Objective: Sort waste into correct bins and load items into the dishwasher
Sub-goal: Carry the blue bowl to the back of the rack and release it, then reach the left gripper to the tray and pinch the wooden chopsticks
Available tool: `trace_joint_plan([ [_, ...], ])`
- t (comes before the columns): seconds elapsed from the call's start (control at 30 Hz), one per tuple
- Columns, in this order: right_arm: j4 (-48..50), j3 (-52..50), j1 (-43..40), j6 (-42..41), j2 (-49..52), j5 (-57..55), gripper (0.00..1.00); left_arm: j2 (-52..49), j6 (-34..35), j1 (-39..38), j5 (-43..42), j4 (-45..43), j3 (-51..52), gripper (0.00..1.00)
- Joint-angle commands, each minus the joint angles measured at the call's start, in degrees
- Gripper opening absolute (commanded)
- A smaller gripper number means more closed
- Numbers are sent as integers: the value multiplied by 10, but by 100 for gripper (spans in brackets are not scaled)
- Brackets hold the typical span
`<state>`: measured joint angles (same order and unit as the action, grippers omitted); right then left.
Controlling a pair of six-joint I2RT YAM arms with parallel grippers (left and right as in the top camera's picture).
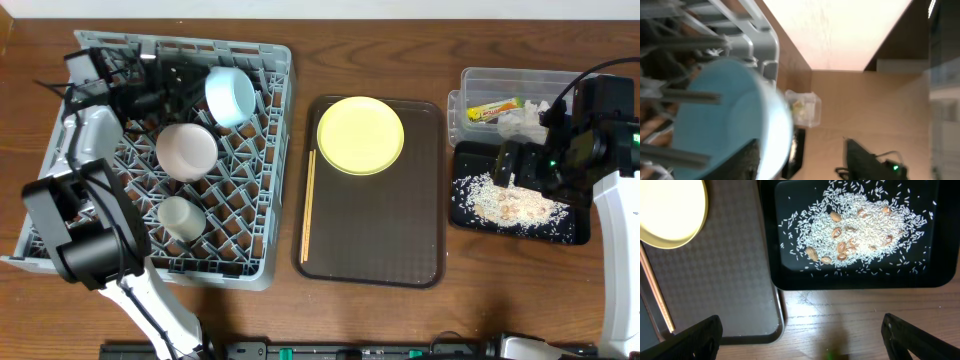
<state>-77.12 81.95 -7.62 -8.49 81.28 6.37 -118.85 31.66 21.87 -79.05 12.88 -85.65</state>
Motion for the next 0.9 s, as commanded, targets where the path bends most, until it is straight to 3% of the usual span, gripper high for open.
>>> trace_joint_plan([
  [0.0,-2,8,-3,9,-2,-5,99,-5,3,17,2,1,-7,73],
  [0.13,-5,8,-3,9,-2,-5,99,7,3,31,2,3,-7,82],
  [0.33,-3,8,-3,9,-2,-5,99,75,-2,33,18,8,-7,86],
  [0.47,-2,8,-3,9,-2,-5,99,160,-80,13,98,79,-7,89],
  [0.53,-2,8,-3,9,-2,-5,99,214,-148,-11,181,152,-7,91],
  [0.67,2,8,-3,9,-2,-5,99,298,-214,-91,403,289,-7,92],
  [0.87,4,8,-3,9,-2,-5,99,352,-189,-262,646,430,-7,92],
])
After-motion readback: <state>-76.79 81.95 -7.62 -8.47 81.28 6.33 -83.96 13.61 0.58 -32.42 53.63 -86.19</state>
